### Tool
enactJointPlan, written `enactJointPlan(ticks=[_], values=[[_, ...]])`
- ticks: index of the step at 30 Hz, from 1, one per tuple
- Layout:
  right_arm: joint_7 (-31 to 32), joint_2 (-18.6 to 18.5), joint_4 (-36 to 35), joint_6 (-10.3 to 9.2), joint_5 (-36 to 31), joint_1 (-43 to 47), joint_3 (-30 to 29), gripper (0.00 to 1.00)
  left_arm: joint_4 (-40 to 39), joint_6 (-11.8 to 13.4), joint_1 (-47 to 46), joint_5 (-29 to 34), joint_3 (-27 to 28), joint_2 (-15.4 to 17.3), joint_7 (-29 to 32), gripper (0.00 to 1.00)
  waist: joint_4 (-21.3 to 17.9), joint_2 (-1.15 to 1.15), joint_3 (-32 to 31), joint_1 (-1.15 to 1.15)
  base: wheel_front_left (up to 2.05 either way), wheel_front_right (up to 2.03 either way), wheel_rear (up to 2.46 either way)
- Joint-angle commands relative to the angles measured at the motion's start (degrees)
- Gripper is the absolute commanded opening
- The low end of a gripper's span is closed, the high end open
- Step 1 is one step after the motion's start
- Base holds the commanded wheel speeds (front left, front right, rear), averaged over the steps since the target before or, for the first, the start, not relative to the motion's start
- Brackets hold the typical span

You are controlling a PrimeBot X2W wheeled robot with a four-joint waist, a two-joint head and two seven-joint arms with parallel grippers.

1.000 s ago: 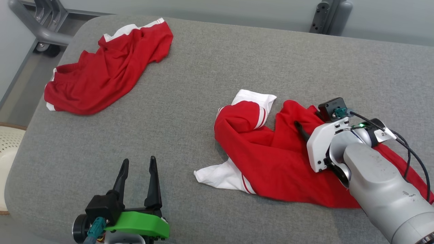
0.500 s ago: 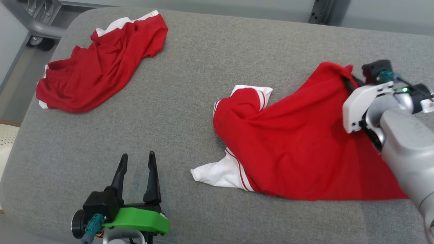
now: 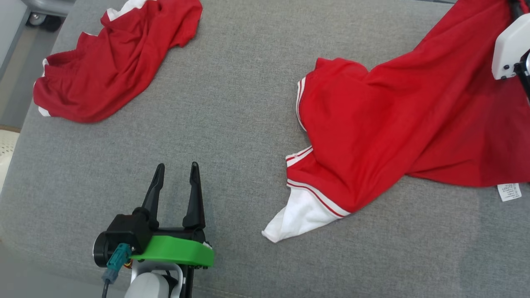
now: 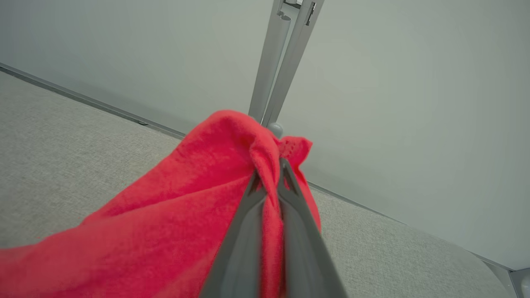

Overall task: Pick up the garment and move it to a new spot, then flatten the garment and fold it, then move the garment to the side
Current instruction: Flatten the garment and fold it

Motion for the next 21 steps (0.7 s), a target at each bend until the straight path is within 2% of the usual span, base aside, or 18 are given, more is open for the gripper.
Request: enactJointPlan(ticks=[1, 5, 6, 7, 8, 15, 21], values=[[-0.46, -0.86, 0.60, -0.08, -1.60, -1.65, -0.70, 0.00, -0.25, -0.05, -1.16, -0.10, -0.39, 0.09, 0.03, 1.00, 1.09, 0.00, 1.70, 0.00, 0.00, 0.00, 0.00], [-0.26, -1.20, 1.81, -0.08, -4.32, -3.21, -3.80, 0.00, -0.18, -0.01, -2.09, -0.15, -1.20, 0.09, 0.03, 1.00, 1.53, 0.00, 2.98, 0.00, 0.00, 0.00, 0.00], [-0.41, -1.35, 1.97, -0.08, -4.83, -3.36, -4.98, 0.04, -0.12, 0.05, -2.29, -0.18, -1.33, 0.09, 0.03, 1.00, 1.57, 0.00, 3.17, 0.00, 0.00, 0.00, 0.00], [-0.95, -1.41, 2.02, -0.08, -5.48, -3.42, -6.09, 0.39, -0.08, 0.12, -2.45, -0.25, -1.52, 0.09, 0.03, 1.00, 1.61, 0.00, 3.31, 0.00, 0.00, 0.00, 0.00], [-1.49, -1.10, 2.09, -0.08, -5.87, -3.19, -7.20, 1.00, -0.03, 0.18, -2.54, -0.27, -1.70, 0.09, 0.03, 1.00, 1.60, 0.00, 3.36, 0.00, 0.00, 0.00, 0.00], [-4.20, 2.87, 2.09, -0.08, -9.42, -0.29, -11.43, 1.00, 0.45, -0.23, -1.53, 0.65, -1.42, 0.09, 0.03, 1.00, -1.18, 0.00, 1.61, 0.00, 0.00, 0.00, 0.00], [-5.49, 5.97, -2.62, -0.08, -8.79, 3.90, -12.64, 1.00, 0.85, -0.84, -0.50, 1.21, -1.07, 0.10, 0.03, 1.00, -5.23, 0.00, -1.07, 0.00, 0.00, 0.00, 0.00]])
